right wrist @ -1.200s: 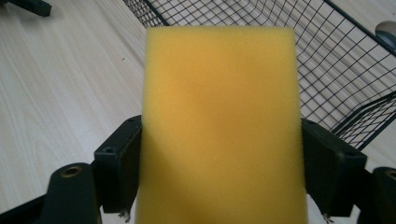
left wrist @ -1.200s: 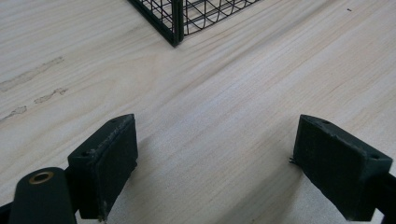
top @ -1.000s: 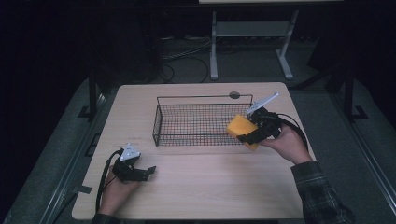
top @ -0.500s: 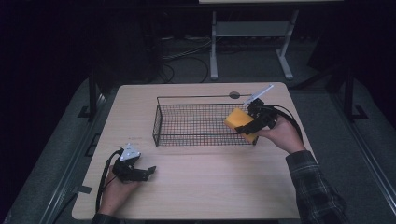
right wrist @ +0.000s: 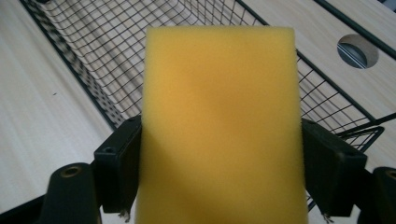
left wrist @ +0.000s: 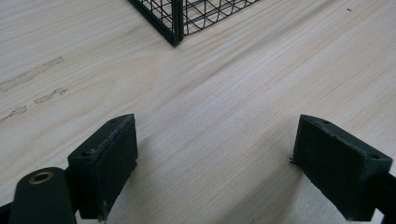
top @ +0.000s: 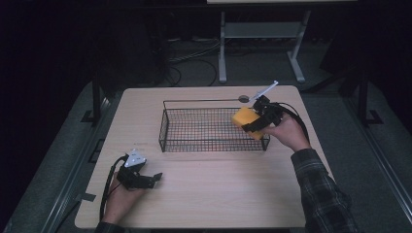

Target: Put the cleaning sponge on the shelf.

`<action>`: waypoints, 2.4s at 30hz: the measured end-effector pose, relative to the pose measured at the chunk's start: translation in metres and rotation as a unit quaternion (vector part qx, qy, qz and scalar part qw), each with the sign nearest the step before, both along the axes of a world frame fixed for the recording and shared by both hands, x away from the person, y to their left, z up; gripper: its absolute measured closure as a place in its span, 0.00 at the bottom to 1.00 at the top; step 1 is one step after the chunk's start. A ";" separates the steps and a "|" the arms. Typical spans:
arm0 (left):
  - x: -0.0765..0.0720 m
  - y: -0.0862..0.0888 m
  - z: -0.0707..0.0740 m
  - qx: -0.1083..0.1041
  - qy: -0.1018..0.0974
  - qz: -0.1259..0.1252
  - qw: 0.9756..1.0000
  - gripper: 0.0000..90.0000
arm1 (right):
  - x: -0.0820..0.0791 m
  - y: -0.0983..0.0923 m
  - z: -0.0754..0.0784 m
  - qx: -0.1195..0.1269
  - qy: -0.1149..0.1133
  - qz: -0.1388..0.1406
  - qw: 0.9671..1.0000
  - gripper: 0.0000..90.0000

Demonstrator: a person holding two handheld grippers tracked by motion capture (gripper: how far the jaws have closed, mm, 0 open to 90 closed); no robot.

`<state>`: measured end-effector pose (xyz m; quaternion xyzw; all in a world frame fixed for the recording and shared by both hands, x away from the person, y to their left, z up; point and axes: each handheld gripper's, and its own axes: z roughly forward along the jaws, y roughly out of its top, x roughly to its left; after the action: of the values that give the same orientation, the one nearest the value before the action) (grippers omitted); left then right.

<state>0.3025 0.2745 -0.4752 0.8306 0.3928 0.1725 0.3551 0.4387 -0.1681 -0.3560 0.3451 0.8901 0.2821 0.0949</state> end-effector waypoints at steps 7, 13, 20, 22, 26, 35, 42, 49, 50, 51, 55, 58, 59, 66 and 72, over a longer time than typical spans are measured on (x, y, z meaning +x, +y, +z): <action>0.000 0.000 0.000 0.000 0.000 0.000 1.000 0.14 | 0.012 0.001 -0.003 0.003 0.002 -0.006 1.000 0.26; 0.000 0.000 0.000 0.000 0.000 0.000 1.000 0.14 | 0.018 0.004 -0.011 0.000 0.006 -0.008 1.000 0.26; 0.000 0.000 0.000 0.000 0.000 0.000 1.000 0.14 | 0.025 0.009 -0.021 -0.005 0.012 -0.012 1.000 0.26; 0.000 0.000 0.000 0.000 0.000 0.000 1.000 0.14 | 0.027 0.009 -0.024 -0.007 0.014 -0.014 1.000 0.26; 0.000 0.000 0.000 0.000 0.000 0.000 1.000 0.14 | 0.029 0.010 -0.028 -0.008 0.018 -0.014 1.000 0.26; 0.000 0.000 0.000 0.000 0.000 0.000 1.000 0.14 | 0.031 0.010 -0.037 -0.014 0.026 -0.010 1.000 0.26; 0.000 0.000 0.000 0.000 0.000 0.000 1.000 0.14 | 0.030 0.014 -0.041 -0.020 0.030 -0.005 0.999 0.25; 0.000 0.000 0.000 0.000 0.000 0.000 1.000 0.14 | 0.030 0.013 -0.049 -0.023 0.036 -0.004 0.999 0.25; 0.000 0.000 0.000 0.000 0.000 0.000 1.000 0.14 | 0.030 0.012 -0.050 -0.023 0.036 -0.005 0.999 0.25; 0.000 0.000 0.000 0.000 0.000 0.000 1.000 0.14 | 0.030 0.012 -0.051 -0.024 0.037 -0.004 0.999 0.25; 0.000 0.000 0.000 0.000 0.000 0.000 1.000 0.14 | 0.030 0.011 -0.054 -0.023 0.039 -0.005 0.999 0.25; 0.000 0.000 0.000 0.000 0.000 0.000 1.000 0.14 | 0.031 0.010 -0.056 -0.023 0.041 -0.006 0.999 0.25; 0.000 0.000 0.000 0.000 0.000 0.000 1.000 0.14 | 0.031 0.010 -0.056 -0.024 0.041 -0.006 0.999 0.25; 0.000 0.000 0.000 0.000 0.000 0.000 1.000 0.14 | 0.031 0.012 -0.059 -0.027 0.043 -0.003 0.999 0.25; 0.000 0.000 0.000 0.000 0.000 0.000 1.000 0.14 | 0.031 0.013 -0.060 -0.029 0.045 -0.002 0.999 0.24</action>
<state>0.3024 0.2744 -0.4752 0.8305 0.3931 0.1723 0.3551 0.4695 -0.1554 -0.4156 0.3560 0.9007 0.2403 0.0655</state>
